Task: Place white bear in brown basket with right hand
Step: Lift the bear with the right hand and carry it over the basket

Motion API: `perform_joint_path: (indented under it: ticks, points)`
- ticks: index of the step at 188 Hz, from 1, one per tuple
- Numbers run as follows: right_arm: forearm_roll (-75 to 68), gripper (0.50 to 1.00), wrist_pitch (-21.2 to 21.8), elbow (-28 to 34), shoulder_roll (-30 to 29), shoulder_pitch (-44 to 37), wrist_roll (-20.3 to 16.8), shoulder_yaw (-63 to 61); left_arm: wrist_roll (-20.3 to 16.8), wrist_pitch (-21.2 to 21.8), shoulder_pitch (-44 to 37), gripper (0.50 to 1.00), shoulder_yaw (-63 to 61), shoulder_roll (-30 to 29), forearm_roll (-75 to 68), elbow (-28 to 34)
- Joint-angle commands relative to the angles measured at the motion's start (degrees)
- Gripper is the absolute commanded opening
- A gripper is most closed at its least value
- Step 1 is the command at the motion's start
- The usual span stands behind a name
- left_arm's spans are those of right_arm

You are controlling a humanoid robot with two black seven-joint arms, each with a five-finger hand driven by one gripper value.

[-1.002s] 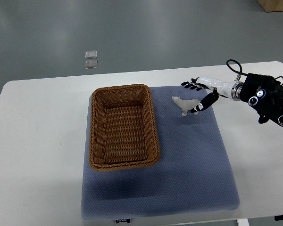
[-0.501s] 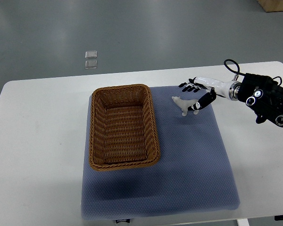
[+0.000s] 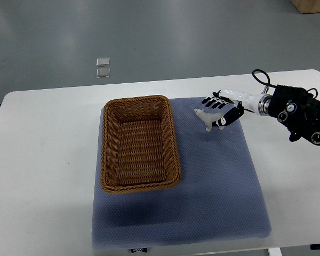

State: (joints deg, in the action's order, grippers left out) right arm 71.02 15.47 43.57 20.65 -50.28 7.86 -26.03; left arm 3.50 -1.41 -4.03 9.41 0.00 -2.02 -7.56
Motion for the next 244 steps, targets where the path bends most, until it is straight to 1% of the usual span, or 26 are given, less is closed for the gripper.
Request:
perform_joint_path:
  ticks: [1, 8, 11, 12, 14, 23, 26, 34, 47, 56, 61, 81, 108, 136, 149, 189, 207, 220, 244]
  points:
    - [0.0, 0.729, 0.0, 0.02, 0.0, -0.08, 0.05, 0.02, 0.02, 0.0, -0.01, 1.0, 0.0, 0.0, 0.0, 0.0]
    - [0.0, 0.705, 0.09, 0.11, 0.0, 0.01, -0.04, 0.1, 0.02, 0.09, -0.02, 1.0, 0.0, 0.0, 0.0, 0.0]
    - [0.0, 0.68, 0.09, 0.11, 0.0, 0.01, 0.05, 0.19, 0.02, 0.09, -0.02, 1.0, 0.0, 0.0, 0.0, 0.0]
    - [0.0, 0.68, 0.09, 0.11, 0.0, 0.01, 0.05, 0.19, 0.02, 0.09, -0.02, 1.0, 0.0, 0.0, 0.0, 0.0]
    - [0.09, 0.658, 0.09, 0.11, 0.0, -0.08, 0.05, 0.45, 0.02, 0.09, -0.02, 1.0, 0.0, 0.0, 0.0, 0.0]
    - [0.09, 0.629, 0.09, 0.11, 0.0, -0.17, 0.05, 1.16, 0.02, 0.09, -0.02, 1.0, 0.0, 0.0, 0.0, 0.0]
    - [0.09, 0.611, 0.09, 0.11, 0.0, -0.17, 0.05, 1.33, 0.02, 0.0, -0.02, 1.0, 0.0, 0.0, 0.0, 0.0]
    - [0.09, 0.592, 0.09, 0.11, 0.0, -0.17, 0.05, 1.51, -0.07, 0.0, -0.02, 1.0, 0.0, 0.0, 0.0, 0.0]
    - [0.09, 0.543, 0.09, 0.2, 0.09, -0.17, 0.05, 1.51, 0.02, 0.0, -0.02, 1.0, 0.0, 0.0, 0.0, 0.0]
    - [0.0, 0.525, 0.09, 0.28, 0.09, -0.25, 0.05, 1.51, 0.02, 0.0, -0.02, 1.0, 0.0, 0.0, 0.0, 0.0]
    - [0.0, 0.5, 0.09, 0.28, 0.09, -0.25, 0.05, 1.51, 0.02, 0.0, 0.07, 1.0, 0.0, 0.0, 0.0, 0.0]
    - [0.0, 0.5, 0.09, 0.37, 0.09, -0.78, 0.32, 1.51, 0.02, 0.09, -0.02, 1.0, 0.0, 0.0, 0.0, 0.0]
    - [-0.18, 0.5, 0.18, 0.46, 0.18, -1.66, 1.99, 1.34, 0.02, 0.09, -0.02, 1.0, 0.0, 0.0, 0.0, 0.0]
    - [-0.7, 0.5, 0.26, 0.64, 0.18, -4.3, 3.57, 1.07, 0.02, 0.0, -0.02, 1.0, 0.0, 0.0, 0.0, 0.0]
    - [-0.7, 0.5, 0.18, 1.86, 0.27, -5.44, 4.88, 1.07, -0.07, 0.0, -0.02, 1.0, 0.0, 0.0, 0.0, 0.0]
    - [-0.44, 0.5, 0.0, 5.29, -0.09, -7.46, 6.64, 1.16, -0.07, 0.0, -0.02, 1.0, 0.08, 0.0, 0.0, 0.0]
    - [-0.18, 0.5, -0.09, 6.09, -1.66, -7.9, 7.79, 1.34, -0.07, 0.0, -0.02, 1.0, 0.08, 0.0, 0.0, 0.09]
    - [-0.18, 0.5, -0.09, 6.17, -3.43, -8.43, 7.87, 1.42, -0.07, 0.09, -0.02, 1.0, 0.08, 0.0, 0.0, 0.09]
    - [0.0, 0.5, -2.19, 6.26, -6.67, -8.87, 7.87, 1.6, -0.07, 0.09, -0.02, 1.0, 0.08, 0.0, 0.0, 0.09]
